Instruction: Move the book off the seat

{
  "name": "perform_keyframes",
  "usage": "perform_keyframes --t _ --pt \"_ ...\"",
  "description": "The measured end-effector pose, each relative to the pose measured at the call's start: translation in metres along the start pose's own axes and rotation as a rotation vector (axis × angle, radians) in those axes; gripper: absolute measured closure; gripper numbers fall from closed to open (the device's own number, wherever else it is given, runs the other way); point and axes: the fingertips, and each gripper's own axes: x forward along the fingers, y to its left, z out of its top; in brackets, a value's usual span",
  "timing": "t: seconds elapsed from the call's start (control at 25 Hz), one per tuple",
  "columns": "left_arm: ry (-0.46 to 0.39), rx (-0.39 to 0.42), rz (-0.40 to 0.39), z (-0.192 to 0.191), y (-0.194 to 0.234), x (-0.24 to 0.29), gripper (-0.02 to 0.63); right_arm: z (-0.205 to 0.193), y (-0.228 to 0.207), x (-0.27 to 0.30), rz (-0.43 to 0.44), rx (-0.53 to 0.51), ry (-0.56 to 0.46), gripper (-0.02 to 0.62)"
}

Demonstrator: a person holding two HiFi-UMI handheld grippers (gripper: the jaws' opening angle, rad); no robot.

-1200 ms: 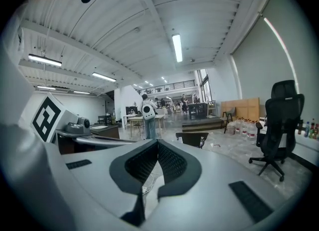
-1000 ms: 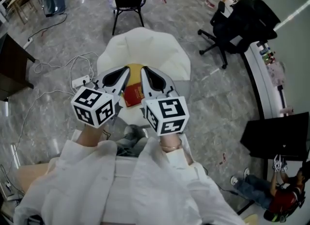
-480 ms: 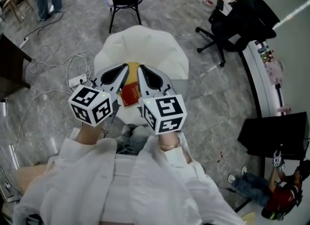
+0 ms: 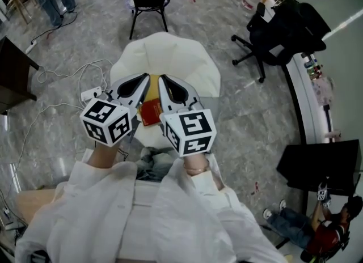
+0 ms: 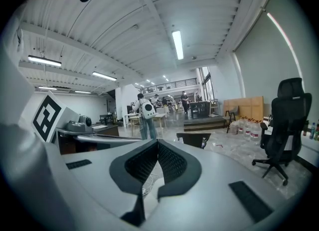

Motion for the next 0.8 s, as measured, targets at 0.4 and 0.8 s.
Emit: perform_keyframes --t 0.4,0.8 --pt "-0.012 -0.031 0.012 0.0 -0.004 -0.002 0.601 0.0 -0.011 0.0 0.023 0.006 0.004 0.583" --pt "0.021 -0.07 0.048 -0.021 0.01 0.001 0.601 -0.023 -0.013 0.011 0.049 0.016 0.05 0.583"
